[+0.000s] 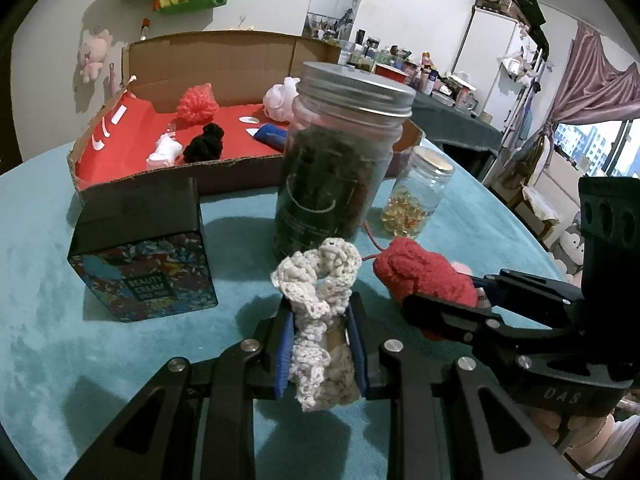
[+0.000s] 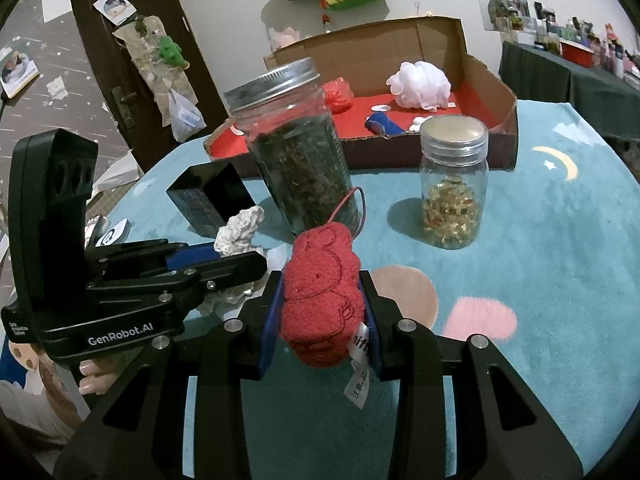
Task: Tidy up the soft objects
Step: 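Lift the crochet scrunchie and red knitted toy and carry them toward the box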
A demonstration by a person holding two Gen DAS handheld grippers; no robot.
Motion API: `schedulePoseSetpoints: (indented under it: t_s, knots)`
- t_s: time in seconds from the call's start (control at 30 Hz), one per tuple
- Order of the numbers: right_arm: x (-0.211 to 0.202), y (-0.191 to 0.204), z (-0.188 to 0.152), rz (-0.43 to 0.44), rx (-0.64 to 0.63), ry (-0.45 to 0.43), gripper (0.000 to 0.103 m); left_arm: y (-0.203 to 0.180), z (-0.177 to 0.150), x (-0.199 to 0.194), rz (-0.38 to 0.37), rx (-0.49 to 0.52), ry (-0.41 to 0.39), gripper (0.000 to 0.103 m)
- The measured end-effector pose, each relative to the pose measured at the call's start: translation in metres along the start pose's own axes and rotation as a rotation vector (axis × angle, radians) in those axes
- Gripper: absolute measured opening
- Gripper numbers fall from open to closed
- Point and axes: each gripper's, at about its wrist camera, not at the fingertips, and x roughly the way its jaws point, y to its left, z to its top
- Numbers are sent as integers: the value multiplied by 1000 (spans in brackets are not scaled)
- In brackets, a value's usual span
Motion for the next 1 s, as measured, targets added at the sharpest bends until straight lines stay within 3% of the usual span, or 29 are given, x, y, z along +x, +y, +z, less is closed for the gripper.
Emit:
schedulePoseSetpoints:
  t_s: [0.33, 1.0]
  knots:
    - [1, 1, -1, -2, -8, 1, 34, 6, -1, -6, 0, -18, -6, 26]
    - [-26, -53, -5, -6, 119, 2, 34, 82, -24, -38, 146, -143, 0, 26]
